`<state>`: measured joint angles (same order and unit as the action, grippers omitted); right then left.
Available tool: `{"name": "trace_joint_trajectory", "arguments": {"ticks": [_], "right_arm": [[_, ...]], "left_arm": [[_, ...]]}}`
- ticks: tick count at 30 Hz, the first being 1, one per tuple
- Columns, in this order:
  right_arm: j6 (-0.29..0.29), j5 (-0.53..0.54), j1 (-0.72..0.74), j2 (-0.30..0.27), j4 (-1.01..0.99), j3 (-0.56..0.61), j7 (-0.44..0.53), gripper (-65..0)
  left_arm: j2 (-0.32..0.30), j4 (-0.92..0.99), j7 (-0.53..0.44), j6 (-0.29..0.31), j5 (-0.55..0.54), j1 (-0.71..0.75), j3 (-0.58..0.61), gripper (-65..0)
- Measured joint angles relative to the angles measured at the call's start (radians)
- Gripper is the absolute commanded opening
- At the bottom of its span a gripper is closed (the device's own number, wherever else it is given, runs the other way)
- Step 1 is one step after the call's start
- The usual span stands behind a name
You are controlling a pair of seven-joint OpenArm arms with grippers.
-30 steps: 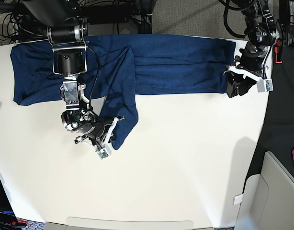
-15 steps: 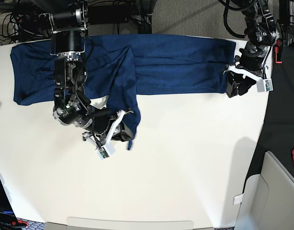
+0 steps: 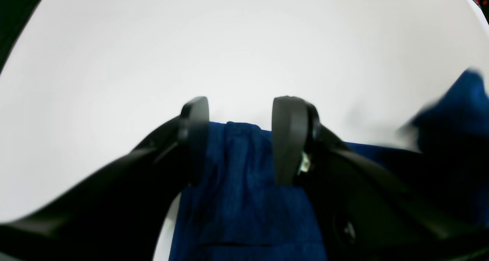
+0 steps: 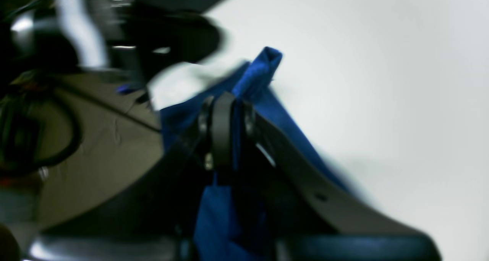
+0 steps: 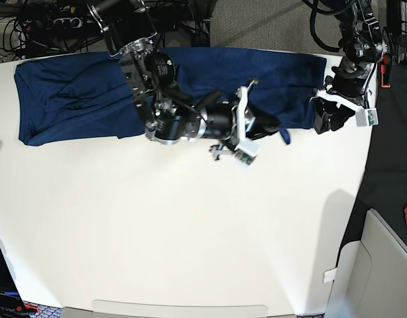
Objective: Fold the T-shirt properly
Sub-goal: 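Drag the sleeve with the right gripper across toward the left gripper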
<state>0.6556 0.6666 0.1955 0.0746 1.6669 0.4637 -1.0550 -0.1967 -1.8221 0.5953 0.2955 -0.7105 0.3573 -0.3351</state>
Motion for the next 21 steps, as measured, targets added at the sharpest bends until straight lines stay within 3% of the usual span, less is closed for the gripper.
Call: {"name": "trace_joint_trajectory", "arguments": {"ticks": [2, 8, 15, 17, 21], "right_arm": [[0.037, -0.005, 0.008, 0.019, 0.000, 0.032, -0.001, -64.7], [0.037, 0.003, 0.047, 0.073, -0.032, 0.105, 0.001, -64.6], [0.037, -0.009, 0.063, 0.065, -0.079, 0.125, -0.007, -63.7], [0.037, -0.005, 0.065, 0.063, -0.076, 0.125, -0.003, -57.6], [0.037, 0.002, 0.065, 0.053, -0.074, 0.113, -0.004, -33.3]], "left_arm": [[0.000, 0.000, 0.000, 0.000, 0.000, 0.000, 0.000, -38.8], [0.006, 0.000, 0.000, 0.003, -0.001, 0.020, -0.015, -38.8], [0.005, 0.000, 0.000, -0.003, 0.002, 0.022, -0.025, -38.8], [0.005, 0.000, 0.000, 0.000, 0.003, 0.023, -0.025, -38.7], [0.005, 0.000, 0.004, 0.000, 0.002, 0.022, -0.025, -38.5]]}}
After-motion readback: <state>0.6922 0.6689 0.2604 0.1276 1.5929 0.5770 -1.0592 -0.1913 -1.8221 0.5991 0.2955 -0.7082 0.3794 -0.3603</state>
